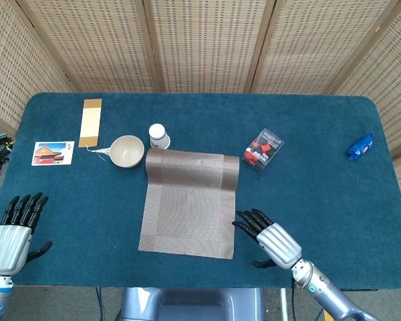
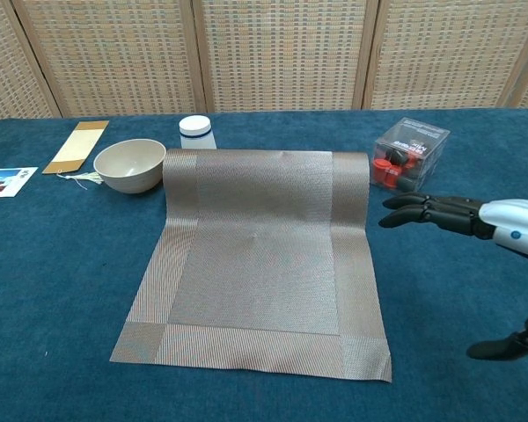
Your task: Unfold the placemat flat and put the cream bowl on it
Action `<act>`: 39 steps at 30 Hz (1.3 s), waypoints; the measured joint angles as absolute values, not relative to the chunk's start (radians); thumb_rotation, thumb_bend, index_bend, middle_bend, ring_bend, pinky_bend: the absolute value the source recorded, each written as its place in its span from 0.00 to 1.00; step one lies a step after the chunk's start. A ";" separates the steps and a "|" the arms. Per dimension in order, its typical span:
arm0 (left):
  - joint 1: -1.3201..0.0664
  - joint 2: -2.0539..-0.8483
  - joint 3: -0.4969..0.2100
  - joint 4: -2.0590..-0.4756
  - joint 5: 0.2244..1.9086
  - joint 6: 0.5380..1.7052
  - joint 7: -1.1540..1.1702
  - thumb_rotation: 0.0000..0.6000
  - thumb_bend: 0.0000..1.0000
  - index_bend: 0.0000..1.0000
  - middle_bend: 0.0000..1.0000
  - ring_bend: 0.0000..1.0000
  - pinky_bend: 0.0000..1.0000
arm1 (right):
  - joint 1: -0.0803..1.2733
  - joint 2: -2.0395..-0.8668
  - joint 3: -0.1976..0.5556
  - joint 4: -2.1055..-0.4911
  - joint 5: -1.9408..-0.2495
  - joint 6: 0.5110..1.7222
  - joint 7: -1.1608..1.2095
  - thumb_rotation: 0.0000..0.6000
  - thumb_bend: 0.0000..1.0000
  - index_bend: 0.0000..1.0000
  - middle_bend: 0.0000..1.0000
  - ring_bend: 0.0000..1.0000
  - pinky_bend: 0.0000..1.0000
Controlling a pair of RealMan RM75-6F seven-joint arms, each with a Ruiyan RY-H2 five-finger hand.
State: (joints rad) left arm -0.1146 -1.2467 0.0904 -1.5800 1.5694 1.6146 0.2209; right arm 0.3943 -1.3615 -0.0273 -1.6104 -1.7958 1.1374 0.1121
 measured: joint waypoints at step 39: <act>-0.100 -1.235 0.025 -1.570 1.524 1.514 0.187 1.00 0.15 0.00 0.00 0.00 0.00 | 0.462 -1.702 -0.029 -1.362 -1.652 1.087 0.112 1.00 0.13 0.09 0.00 0.00 0.00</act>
State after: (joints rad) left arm -0.1002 -1.2349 0.0254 -1.5699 1.5241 1.5142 0.1869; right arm 0.4619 -1.7022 -0.0288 -1.3618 -1.6516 1.0870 0.1124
